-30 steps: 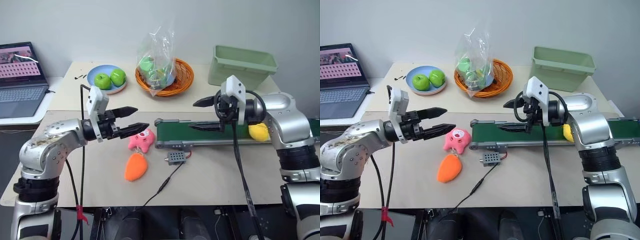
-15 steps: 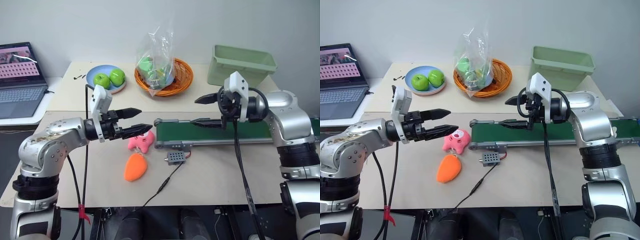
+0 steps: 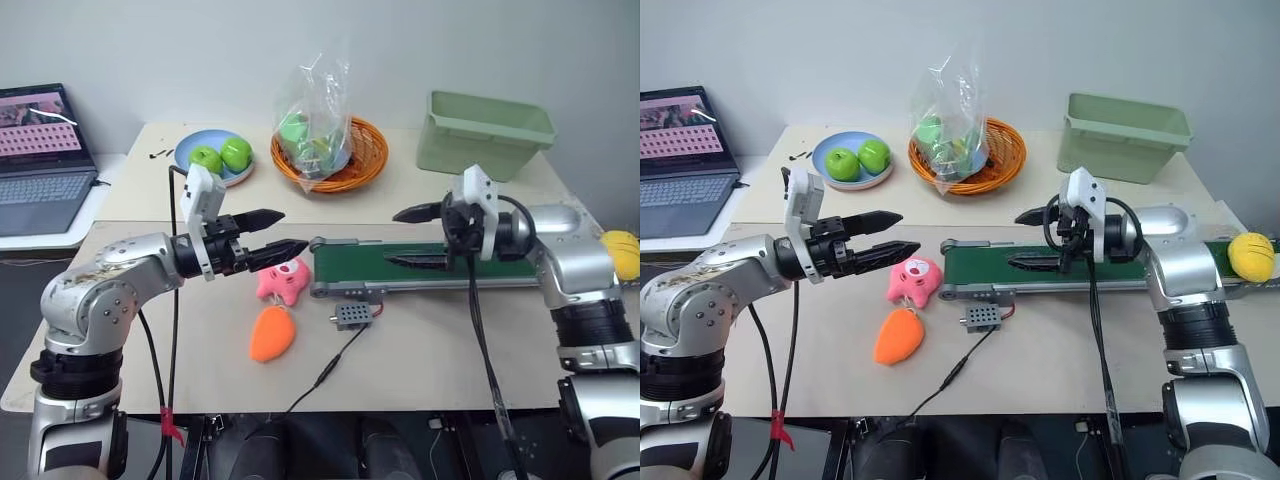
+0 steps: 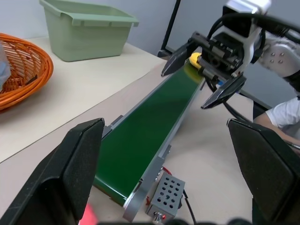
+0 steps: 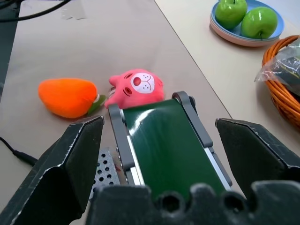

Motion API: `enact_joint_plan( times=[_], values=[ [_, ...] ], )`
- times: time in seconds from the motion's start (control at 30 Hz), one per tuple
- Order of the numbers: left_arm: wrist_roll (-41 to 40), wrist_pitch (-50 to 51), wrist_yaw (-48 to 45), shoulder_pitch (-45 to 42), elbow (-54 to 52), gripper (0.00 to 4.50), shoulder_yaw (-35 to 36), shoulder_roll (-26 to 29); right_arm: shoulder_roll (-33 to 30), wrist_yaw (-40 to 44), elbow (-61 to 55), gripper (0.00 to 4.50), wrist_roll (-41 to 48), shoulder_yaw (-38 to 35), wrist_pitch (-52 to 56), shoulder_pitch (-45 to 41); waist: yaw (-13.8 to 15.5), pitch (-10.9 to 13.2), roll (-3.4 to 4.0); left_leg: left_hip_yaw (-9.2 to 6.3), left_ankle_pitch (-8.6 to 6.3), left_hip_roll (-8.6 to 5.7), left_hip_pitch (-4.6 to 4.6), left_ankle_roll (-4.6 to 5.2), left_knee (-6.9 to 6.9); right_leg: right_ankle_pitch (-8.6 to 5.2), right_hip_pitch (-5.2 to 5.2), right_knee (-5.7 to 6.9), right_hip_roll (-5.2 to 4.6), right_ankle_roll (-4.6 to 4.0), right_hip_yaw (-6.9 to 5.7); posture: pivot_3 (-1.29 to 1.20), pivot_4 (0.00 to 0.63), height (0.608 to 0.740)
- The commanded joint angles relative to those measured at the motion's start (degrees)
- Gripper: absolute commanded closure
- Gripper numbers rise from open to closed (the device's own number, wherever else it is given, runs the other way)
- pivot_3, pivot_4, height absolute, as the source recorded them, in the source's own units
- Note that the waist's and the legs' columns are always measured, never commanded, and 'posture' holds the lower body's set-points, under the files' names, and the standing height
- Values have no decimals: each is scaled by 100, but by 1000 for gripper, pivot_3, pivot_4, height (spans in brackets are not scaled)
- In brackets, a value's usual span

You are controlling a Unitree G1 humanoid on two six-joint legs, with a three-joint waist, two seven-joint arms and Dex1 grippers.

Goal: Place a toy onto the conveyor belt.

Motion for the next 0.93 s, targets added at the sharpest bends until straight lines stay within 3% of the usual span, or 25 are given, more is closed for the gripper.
enact_joint_plan(
  times=[0.03,0.93],
  values=[
    [-3,5,-29,-107,-87,18,50,138,1,37,18,0,103,-257,-304,111,-8,0,0,0,0,0,0,0,0,0,0,0,0,0,0,0,150,740],
    [-34,-98,-90,307,-77,18,172,306,-17,349,337,0,354,-416,-163,310,-3,0,0,1,0,0,1,0,0,0,0,-2,0,0,2,0,150,740]
  ],
)
